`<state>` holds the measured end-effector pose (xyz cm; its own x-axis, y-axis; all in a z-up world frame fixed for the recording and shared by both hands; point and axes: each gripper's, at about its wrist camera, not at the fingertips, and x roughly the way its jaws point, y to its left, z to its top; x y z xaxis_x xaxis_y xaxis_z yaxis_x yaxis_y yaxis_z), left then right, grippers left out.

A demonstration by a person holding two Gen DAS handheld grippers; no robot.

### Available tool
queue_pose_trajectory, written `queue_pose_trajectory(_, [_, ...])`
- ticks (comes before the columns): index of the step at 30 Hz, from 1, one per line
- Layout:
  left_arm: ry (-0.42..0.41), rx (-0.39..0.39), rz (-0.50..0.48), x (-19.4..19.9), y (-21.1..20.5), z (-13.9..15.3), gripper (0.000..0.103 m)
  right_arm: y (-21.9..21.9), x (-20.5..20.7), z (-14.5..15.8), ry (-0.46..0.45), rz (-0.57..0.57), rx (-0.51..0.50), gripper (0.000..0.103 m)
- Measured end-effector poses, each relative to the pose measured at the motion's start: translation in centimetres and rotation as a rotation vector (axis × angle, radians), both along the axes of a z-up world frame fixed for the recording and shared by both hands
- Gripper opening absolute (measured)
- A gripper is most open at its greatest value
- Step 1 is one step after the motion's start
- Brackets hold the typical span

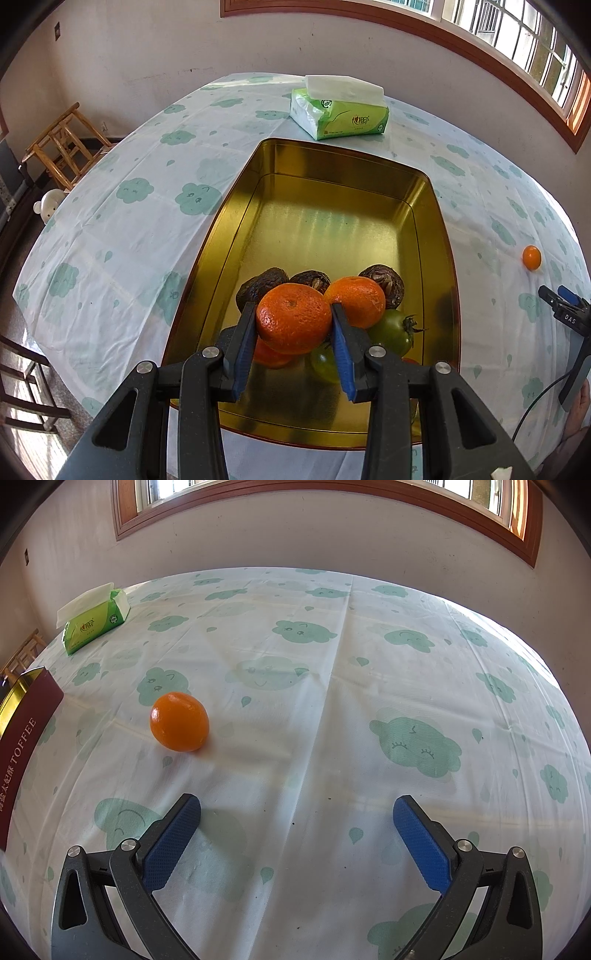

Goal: Organize fruits
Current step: 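Lower the tangerine beside the other one and open the left gripper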

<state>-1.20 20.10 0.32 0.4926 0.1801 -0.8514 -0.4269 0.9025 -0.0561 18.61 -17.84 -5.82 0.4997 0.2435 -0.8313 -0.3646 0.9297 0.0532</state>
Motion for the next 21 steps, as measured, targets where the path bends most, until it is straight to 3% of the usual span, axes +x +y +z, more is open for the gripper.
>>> queue_pose_trajectory(21, [0.021, 0.034, -0.019, 0.06, -0.19, -0.94, 0.037, -0.03, 0.01, 0.02, 0.000, 0.000, 0.000, 0.103])
